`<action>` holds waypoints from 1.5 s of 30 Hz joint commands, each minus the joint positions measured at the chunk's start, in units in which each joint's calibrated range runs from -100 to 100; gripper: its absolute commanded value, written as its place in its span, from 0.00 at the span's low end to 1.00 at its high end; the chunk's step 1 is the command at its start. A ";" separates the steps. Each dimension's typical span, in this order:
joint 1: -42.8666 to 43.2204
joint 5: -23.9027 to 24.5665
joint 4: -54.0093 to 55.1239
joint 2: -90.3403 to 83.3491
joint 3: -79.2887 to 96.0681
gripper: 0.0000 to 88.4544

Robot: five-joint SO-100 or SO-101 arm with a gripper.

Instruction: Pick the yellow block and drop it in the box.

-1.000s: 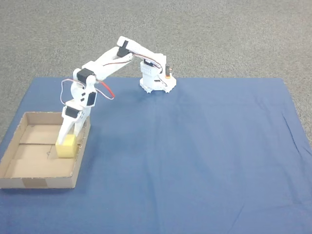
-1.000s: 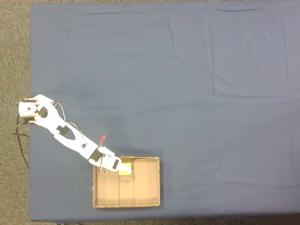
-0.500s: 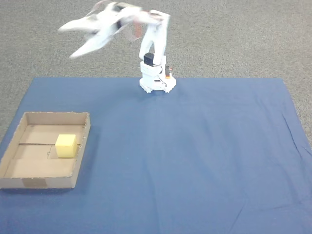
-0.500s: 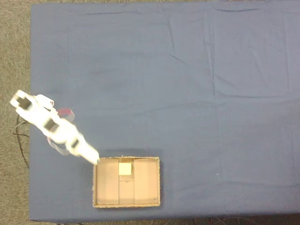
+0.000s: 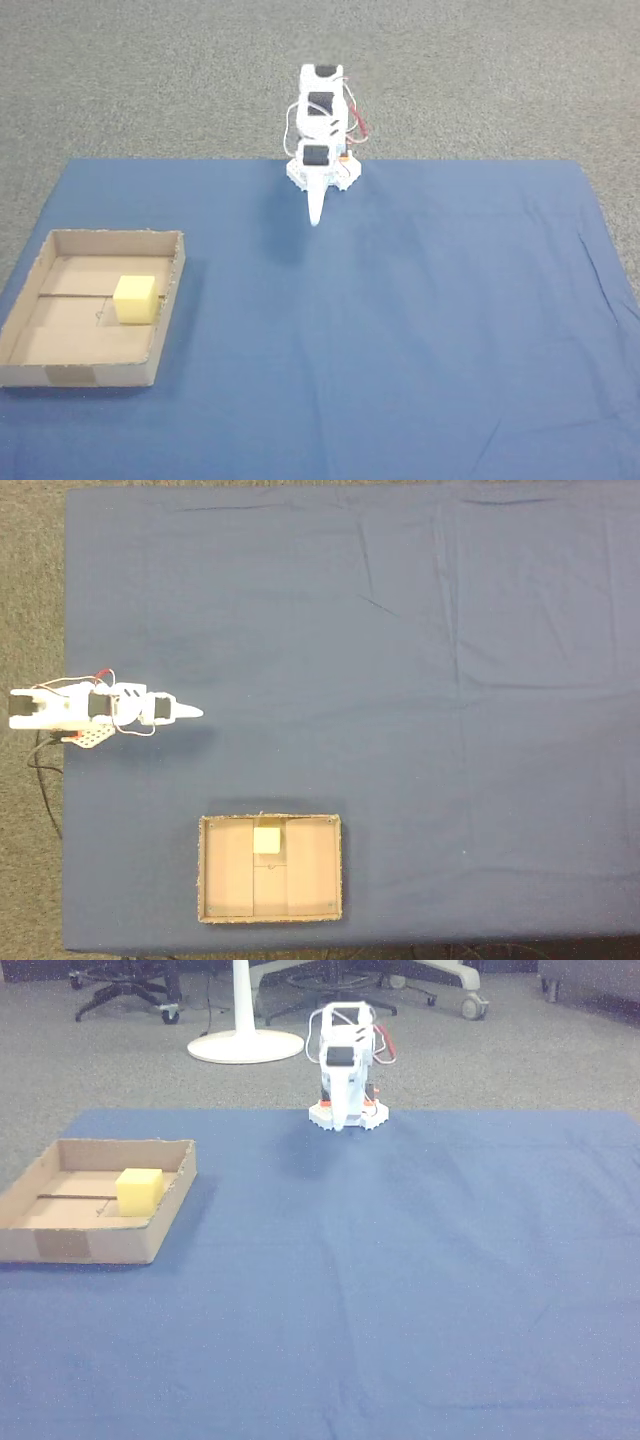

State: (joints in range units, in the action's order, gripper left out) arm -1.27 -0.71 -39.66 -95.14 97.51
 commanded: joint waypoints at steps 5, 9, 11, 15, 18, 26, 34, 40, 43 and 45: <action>0.28 0.34 -8.01 -2.58 2.31 0.00; 2.09 -0.88 -8.01 -2.50 2.31 0.00; 1.94 -0.68 -8.01 -2.50 2.31 0.00; 2.88 0.44 -7.93 -2.50 2.31 0.00; 2.09 0.73 -7.93 -2.50 2.31 0.00; 2.09 0.73 -7.93 -2.50 2.31 0.00; 2.09 0.73 -7.93 -2.50 2.31 0.00; 2.09 0.73 -7.93 -2.50 2.31 0.00; 2.09 0.73 -7.93 -2.50 2.31 0.00; 2.09 0.73 -7.93 -2.50 2.31 0.00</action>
State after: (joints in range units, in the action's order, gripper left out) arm 1.19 -0.22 -47.41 -97.44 98.93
